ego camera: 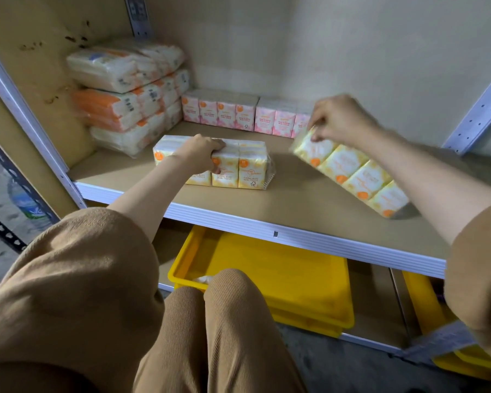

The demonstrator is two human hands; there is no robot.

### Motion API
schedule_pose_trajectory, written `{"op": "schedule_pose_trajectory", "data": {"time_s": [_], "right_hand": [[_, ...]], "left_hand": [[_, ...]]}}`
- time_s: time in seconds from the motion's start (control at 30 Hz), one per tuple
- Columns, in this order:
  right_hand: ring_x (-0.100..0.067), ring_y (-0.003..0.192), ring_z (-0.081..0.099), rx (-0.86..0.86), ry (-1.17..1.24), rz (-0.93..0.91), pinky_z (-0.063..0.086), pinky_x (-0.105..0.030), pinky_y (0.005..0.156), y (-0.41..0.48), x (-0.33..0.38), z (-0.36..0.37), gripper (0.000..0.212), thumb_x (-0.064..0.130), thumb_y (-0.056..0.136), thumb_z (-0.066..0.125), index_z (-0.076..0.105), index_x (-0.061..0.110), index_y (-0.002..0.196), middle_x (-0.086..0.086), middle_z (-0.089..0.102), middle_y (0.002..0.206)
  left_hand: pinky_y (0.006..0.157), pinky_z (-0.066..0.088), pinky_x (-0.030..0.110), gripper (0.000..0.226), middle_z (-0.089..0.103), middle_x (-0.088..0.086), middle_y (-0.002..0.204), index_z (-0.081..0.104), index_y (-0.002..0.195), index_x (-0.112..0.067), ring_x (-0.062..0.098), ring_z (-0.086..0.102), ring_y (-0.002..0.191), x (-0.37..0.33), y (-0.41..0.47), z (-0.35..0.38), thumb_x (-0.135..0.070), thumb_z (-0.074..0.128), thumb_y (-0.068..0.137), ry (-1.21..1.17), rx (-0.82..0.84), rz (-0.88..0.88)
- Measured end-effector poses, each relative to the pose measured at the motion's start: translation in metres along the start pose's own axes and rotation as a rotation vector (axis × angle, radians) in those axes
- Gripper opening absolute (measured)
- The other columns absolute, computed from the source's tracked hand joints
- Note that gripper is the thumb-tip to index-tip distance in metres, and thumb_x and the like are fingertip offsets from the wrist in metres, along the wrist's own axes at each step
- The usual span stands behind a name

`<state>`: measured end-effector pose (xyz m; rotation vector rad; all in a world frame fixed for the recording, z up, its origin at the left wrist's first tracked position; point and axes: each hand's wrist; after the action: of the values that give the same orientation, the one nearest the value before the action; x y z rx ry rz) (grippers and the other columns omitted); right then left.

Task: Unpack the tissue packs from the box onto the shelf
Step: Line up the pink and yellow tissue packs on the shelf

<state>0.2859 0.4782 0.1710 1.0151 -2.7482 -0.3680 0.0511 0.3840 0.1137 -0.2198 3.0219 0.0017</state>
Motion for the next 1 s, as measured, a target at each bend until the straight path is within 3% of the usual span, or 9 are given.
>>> {"op": "schedule_pose_trajectory", "data": {"time_s": [0.07,0.13,0.2,0.3,0.4,0.5,0.73,0.9,1.0], "right_hand": [[0.000,0.082,0.067,-0.248,0.198,0.073,0.043,-0.011,0.069,-0.003,-0.009,-0.029,0.032,0.006,0.068,0.075,0.073,-0.001,0.099,-0.016,0.072,0.094],[0.022,0.057,0.054,-0.469,0.391,0.192,0.037,0.000,0.060,-0.008,-0.023,-0.043,0.033,0.008,0.067,0.076,0.073,-0.001,0.098,0.006,0.064,0.073],[0.023,0.049,0.051,-0.632,0.595,0.364,0.041,-0.001,0.060,-0.014,-0.038,-0.039,0.032,0.008,0.066,0.077,0.073,-0.001,0.096,0.019,0.053,0.067],[0.009,0.053,0.059,-0.804,0.906,0.560,0.055,-0.015,0.072,-0.029,-0.053,-0.014,0.015,0.000,0.063,0.078,0.076,0.007,0.076,0.014,0.059,0.066],[0.007,0.050,0.060,-0.906,1.159,0.648,0.054,-0.015,0.069,-0.044,-0.067,0.003,0.032,-0.006,0.065,0.076,0.065,0.023,0.059,0.006,0.063,0.069],[0.008,0.047,0.059,-0.924,1.276,0.716,0.049,-0.008,0.062,-0.059,-0.084,0.012,0.030,-0.007,0.070,0.072,0.065,0.020,0.063,0.011,0.066,0.060],[0.007,0.039,0.058,-0.796,1.452,0.932,0.047,-0.018,0.066,-0.101,-0.096,0.059,0.029,-0.009,0.080,0.064,0.057,0.015,0.065,0.016,0.062,0.036],[-0.018,0.082,0.057,-0.486,1.129,1.010,0.052,-0.025,0.070,-0.117,-0.094,0.079,0.010,0.004,0.077,0.072,0.065,0.004,0.083,-0.021,0.067,0.106],[-0.021,0.085,0.055,-0.434,0.861,0.905,0.045,-0.030,0.067,-0.113,-0.089,0.072,0.020,0.012,0.072,0.077,0.066,0.001,0.084,-0.027,0.065,0.114]], "left_hand": [[0.106,0.036,0.035,0.069,0.040,0.008,0.149,0.033,0.145,-0.013,0.029,0.038,0.134,0.001,0.000,0.001,-0.021,0.067,0.085,-0.003,-0.002,-0.002],[0.107,0.035,0.033,0.069,0.038,0.005,0.151,0.035,0.144,-0.012,0.029,0.039,0.134,0.001,0.000,0.003,-0.021,0.068,0.084,0.000,-0.012,0.007],[0.108,0.034,0.032,0.069,0.035,0.001,0.153,0.036,0.144,-0.012,0.027,0.038,0.135,0.002,0.000,0.004,-0.021,0.068,0.083,0.002,-0.022,0.009],[0.108,0.033,0.031,0.069,0.034,0.000,0.153,0.036,0.144,-0.012,0.025,0.038,0.136,0.003,0.000,0.004,-0.020,0.068,0.083,0.006,-0.029,0.015],[0.108,0.034,0.032,0.069,0.036,0.002,0.152,0.035,0.144,-0.013,0.027,0.039,0.136,0.002,0.000,0.005,-0.020,0.068,0.084,0.012,-0.031,0.009],[0.107,0.035,0.033,0.068,0.037,0.003,0.152,0.035,0.144,-0.013,0.028,0.039,0.135,0.001,0.000,0.006,-0.020,0.068,0.084,0.019,-0.030,0.008],[0.108,0.035,0.034,0.069,0.038,0.006,0.151,0.035,0.144,-0.014,0.030,0.039,0.135,-0.001,0.001,0.005,-0.020,0.067,0.084,0.020,-0.027,-0.004],[0.111,0.032,0.034,0.070,0.034,0.003,0.153,0.034,0.144,-0.013,0.028,0.037,0.137,0.001,0.002,0.008,-0.019,0.068,0.084,0.015,-0.026,0.003],[0.112,0.031,0.034,0.070,0.034,0.003,0.153,0.034,0.145,-0.013,0.027,0.036,0.138,0.002,0.003,0.008,-0.020,0.068,0.084,0.026,-0.030,0.009]]}}
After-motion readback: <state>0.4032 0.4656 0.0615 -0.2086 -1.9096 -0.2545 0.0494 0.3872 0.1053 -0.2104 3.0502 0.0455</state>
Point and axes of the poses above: each hand's wrist, its own y-axis towards the middle knuckle, its own z-axis out of the palm, x = y × z
